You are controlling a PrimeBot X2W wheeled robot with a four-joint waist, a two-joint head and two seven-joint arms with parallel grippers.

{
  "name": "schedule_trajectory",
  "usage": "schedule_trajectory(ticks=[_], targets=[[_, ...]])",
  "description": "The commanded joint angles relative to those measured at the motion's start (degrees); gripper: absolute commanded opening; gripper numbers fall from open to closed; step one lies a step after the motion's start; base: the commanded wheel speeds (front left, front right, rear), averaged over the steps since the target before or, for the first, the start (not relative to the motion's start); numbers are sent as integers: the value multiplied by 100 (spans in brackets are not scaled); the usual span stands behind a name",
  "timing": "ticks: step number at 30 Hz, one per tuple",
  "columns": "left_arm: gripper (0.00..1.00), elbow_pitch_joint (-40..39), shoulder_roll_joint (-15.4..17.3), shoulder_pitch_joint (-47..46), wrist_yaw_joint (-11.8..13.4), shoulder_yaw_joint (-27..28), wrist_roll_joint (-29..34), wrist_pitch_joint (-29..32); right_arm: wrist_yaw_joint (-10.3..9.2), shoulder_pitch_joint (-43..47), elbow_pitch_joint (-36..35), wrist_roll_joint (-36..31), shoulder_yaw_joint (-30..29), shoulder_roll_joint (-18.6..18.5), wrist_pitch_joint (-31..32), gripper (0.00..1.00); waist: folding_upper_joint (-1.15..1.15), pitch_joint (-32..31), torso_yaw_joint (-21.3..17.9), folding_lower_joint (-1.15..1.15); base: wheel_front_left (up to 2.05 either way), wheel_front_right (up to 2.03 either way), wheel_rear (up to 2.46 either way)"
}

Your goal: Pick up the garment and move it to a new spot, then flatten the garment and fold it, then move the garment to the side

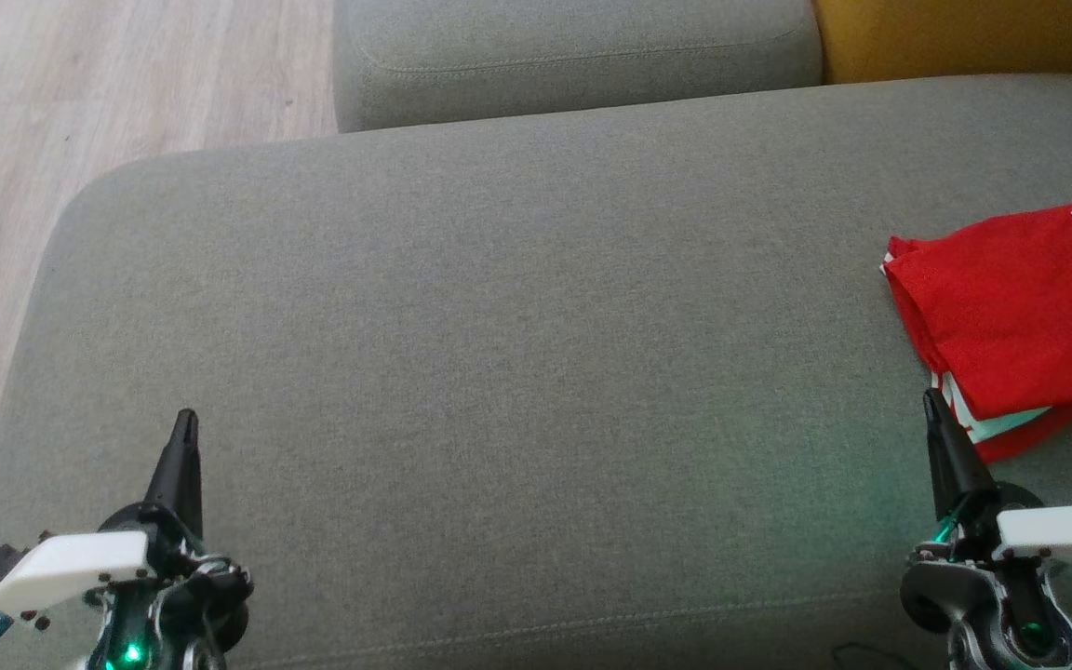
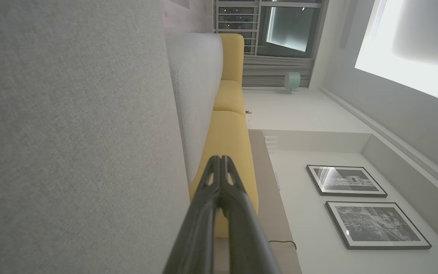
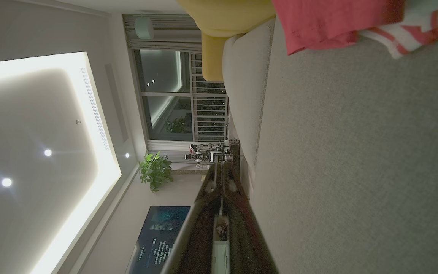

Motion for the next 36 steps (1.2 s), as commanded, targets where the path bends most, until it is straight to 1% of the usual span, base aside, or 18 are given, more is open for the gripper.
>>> schedule_trajectory(ticks=[1, 36], targets=[[0, -167, 47, -315, -42, 204, 73, 49, 0, -278, -188, 36, 109, -65, 30, 0, 0, 0, 0, 0, 0, 0, 0], [0, -167, 46, -315, -42, 205, 74, 49, 0, -278, -188, 36, 110, -65, 30, 0, 0, 0, 0, 0, 0, 0, 0]])
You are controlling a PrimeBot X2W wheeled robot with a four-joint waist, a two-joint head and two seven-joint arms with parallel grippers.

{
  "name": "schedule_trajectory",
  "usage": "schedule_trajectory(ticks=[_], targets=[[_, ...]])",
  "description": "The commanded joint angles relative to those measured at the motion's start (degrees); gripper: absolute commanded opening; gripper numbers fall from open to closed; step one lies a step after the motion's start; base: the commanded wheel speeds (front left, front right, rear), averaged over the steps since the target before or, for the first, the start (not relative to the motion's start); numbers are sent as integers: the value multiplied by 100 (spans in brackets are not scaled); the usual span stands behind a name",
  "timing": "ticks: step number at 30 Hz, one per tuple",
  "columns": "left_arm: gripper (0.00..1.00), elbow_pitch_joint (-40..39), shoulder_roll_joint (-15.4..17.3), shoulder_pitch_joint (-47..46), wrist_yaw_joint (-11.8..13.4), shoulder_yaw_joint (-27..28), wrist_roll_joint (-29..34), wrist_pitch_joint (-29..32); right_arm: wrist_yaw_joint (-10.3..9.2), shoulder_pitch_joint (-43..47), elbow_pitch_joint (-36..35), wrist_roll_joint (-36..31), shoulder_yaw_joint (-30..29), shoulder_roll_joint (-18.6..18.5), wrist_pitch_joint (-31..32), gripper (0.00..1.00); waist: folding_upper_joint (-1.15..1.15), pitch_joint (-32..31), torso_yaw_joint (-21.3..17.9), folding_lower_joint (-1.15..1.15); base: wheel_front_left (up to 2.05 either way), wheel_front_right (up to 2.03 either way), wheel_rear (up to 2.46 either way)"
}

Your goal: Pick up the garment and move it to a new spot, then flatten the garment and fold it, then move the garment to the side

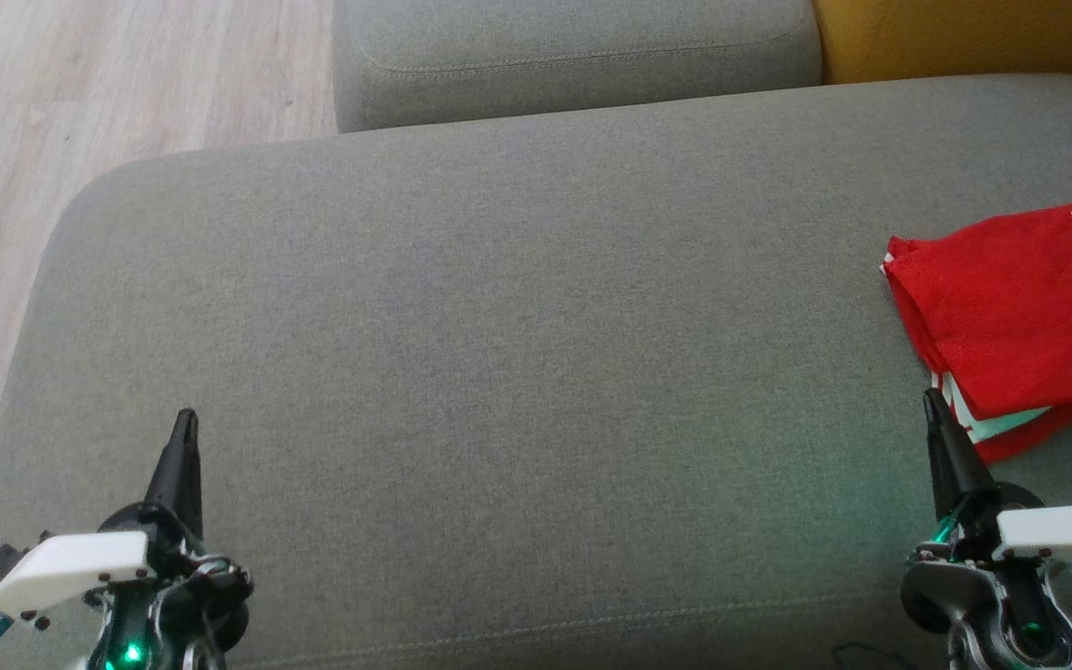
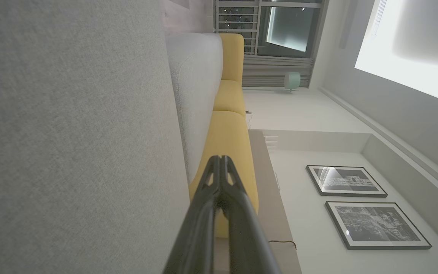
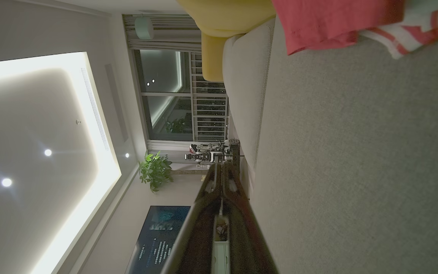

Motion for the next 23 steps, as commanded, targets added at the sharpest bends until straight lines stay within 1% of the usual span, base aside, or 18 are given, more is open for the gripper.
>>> schedule_trajectory(ticks=[1, 23], targets=[[0, -167, 46, -315, -41, 203, 74, 50, 0, -278, -188, 36, 110, -65, 30, 0, 0, 0, 0, 0, 0, 0, 0], [0, -167, 46, -315, -41, 204, 74, 50, 0, -278, -188, 36, 110, -65, 30, 0, 0, 0, 0, 0, 0, 0, 0]])
